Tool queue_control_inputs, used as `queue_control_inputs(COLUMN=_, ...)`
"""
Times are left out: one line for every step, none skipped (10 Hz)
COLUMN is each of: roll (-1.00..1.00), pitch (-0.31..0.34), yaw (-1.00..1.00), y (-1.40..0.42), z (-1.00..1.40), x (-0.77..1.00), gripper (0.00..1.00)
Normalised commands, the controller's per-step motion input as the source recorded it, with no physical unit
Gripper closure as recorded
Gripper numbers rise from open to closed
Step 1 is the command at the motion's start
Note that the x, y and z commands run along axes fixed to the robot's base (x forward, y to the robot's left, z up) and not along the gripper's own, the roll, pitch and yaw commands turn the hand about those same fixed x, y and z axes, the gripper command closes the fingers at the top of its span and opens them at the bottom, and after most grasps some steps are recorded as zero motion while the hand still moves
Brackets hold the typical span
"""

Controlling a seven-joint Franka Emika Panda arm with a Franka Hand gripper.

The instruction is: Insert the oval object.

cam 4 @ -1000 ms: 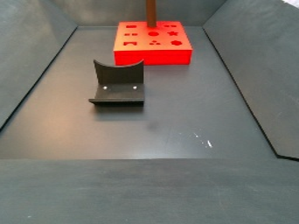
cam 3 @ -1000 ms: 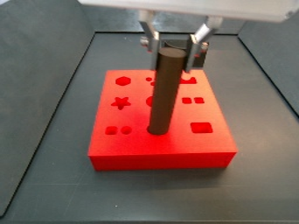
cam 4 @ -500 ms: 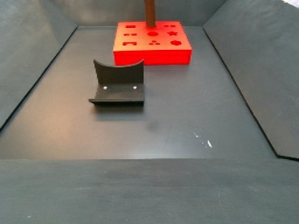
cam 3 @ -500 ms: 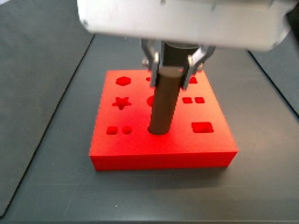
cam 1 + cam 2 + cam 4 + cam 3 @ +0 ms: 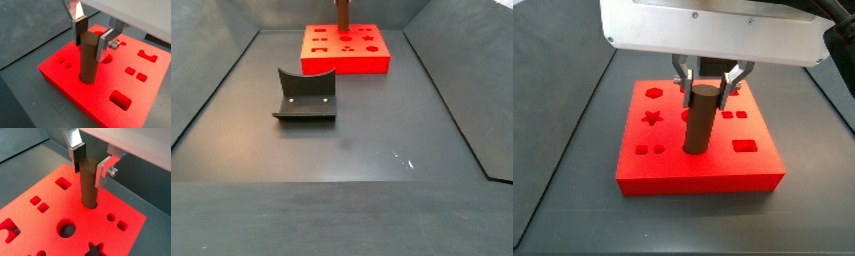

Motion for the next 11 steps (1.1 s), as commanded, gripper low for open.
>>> queue_control_inputs(roll=0.08, pitch=-0.084, yaw=0.05, y=-0.14, z=-0.43, x=-0.07, gripper=1.00)
queue_control_inputs(roll=0.11, pitch=-0.020, yaw=0.03, y=-0.12, z=-0.20, x=0.00, gripper=1.00)
queue_control_inputs(roll=0.14, pitch=-0.037, yaw=0.02, y=-0.14, z=-0.28, x=-0.03, gripper=1.00)
queue_control_inputs(roll=0.03, pitch=-0.086, yaw=0.00, y=-0.08, z=-0.54, x=0.00, gripper=1.00)
queue_control_inputs(roll=0.00, pitch=-0.161, yaw=0.00, y=-0.05, z=-0.78, x=-0.04, gripper=1.00)
queue_control_inputs(roll=0.00, pitch=-0.111, yaw=0.00, y=-0.05, z=-0.56, x=0.00, gripper=1.00)
queue_control_inputs(roll=0.00, pitch=0.000, yaw=0.00, y=-0.03, z=-0.10, x=0.00, gripper=1.00)
queue_control_inputs(roll=0.24, pitch=0.001, yaw=0.00, y=-0.07, z=-0.81, x=0.25, gripper=1.00)
queue_control_inputs(roll=0.09, pitch=-0.031, yaw=0.02, y=0.00, z=-1.00, x=0.23, gripper=1.00)
queue_control_inputs(roll=0.00, pitch=-0.043, yaw=0.00, y=0.00, z=-1.00, x=0.15, gripper=1.00)
queue_control_inputs(roll=0.00, pitch=-0.061, yaw=0.00, y=0.01, z=-1.00, x=0.10, gripper=1.00)
